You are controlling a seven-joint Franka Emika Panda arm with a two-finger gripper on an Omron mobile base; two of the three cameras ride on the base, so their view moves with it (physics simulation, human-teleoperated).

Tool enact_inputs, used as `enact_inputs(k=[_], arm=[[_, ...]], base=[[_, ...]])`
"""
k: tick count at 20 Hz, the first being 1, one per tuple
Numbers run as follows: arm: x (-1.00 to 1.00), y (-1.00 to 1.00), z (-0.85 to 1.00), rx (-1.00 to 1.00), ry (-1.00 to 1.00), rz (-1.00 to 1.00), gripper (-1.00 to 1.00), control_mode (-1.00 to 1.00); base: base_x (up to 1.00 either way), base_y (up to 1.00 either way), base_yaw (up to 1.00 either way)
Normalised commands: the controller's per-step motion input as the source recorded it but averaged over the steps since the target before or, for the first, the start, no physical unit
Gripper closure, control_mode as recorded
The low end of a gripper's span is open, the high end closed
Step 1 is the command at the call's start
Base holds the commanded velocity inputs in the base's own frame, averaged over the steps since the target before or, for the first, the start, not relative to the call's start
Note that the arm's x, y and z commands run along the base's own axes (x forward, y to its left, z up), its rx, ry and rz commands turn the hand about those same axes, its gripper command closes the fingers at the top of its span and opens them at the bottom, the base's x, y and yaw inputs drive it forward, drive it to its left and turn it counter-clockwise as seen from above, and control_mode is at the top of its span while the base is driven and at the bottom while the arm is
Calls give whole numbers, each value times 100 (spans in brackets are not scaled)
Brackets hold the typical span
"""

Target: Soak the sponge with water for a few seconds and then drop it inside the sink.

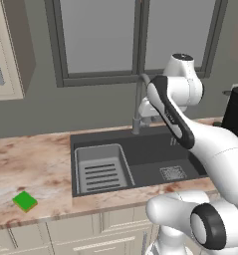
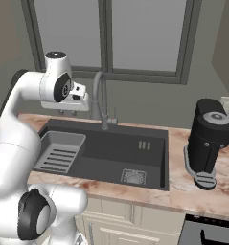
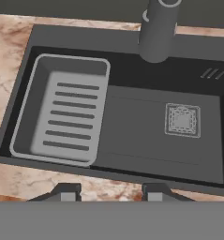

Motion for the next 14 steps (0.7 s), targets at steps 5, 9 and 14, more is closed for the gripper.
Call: enact_inputs(k=[5, 9, 14], arm=[[-3, 0, -1, 0, -5, 0, -100, -100], [-44, 0, 0, 0, -10, -1, -100, -100], [-57, 0, 0, 0, -11, 0, -100, -100]], base=[[0, 0, 0], [0, 0, 0], [0, 0, 0]])
